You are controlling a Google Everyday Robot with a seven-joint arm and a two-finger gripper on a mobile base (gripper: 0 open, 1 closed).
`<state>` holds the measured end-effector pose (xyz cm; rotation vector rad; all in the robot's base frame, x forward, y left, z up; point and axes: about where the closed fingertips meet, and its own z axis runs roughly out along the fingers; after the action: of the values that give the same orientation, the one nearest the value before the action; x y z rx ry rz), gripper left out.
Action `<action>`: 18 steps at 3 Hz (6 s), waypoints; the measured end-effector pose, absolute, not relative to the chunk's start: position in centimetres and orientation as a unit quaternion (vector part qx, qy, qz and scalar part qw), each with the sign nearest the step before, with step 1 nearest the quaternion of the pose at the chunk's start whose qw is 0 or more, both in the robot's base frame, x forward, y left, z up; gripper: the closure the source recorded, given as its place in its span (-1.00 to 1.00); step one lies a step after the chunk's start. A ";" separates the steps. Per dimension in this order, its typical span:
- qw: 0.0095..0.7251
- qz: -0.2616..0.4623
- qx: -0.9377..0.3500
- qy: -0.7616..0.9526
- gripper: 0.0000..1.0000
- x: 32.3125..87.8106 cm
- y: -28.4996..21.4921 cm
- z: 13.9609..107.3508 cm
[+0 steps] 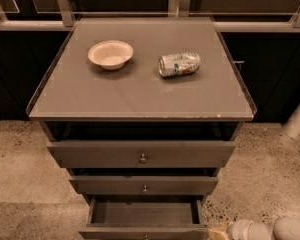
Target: Close bottom drawer
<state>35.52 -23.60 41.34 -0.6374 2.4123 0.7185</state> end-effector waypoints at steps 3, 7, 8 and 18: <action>0.259 0.310 -0.211 0.890 1.00 36.8 -22.6 36.7; 0.236 0.347 -0.176 0.890 1.00 39.8 -21.1 27.8; 0.228 0.347 -0.168 0.894 1.00 39.7 -21.1 27.1; 0.274 0.351 -0.118 0.887 1.00 49.9 -16.8 18.7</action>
Offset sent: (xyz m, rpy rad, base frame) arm 0.0117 0.0026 -0.0591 0.0880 0.0939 -0.0416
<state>49.94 -16.83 18.74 -0.3176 2.3860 0.9448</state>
